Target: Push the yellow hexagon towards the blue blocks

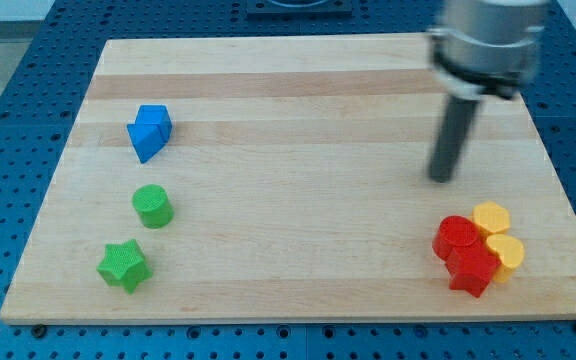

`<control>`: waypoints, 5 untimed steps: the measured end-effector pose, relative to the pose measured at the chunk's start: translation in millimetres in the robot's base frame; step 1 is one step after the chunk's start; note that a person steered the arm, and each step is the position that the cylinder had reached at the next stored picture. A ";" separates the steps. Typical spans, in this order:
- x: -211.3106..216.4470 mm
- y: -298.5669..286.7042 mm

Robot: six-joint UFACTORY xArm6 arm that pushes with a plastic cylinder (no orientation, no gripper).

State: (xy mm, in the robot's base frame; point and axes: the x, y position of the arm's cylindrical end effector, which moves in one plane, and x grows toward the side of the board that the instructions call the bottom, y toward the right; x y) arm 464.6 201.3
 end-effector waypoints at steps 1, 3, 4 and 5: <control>34.6 68.5; 100.2 44.0; 80.9 14.3; 35.9 -24.4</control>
State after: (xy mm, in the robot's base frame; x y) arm 500.5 176.9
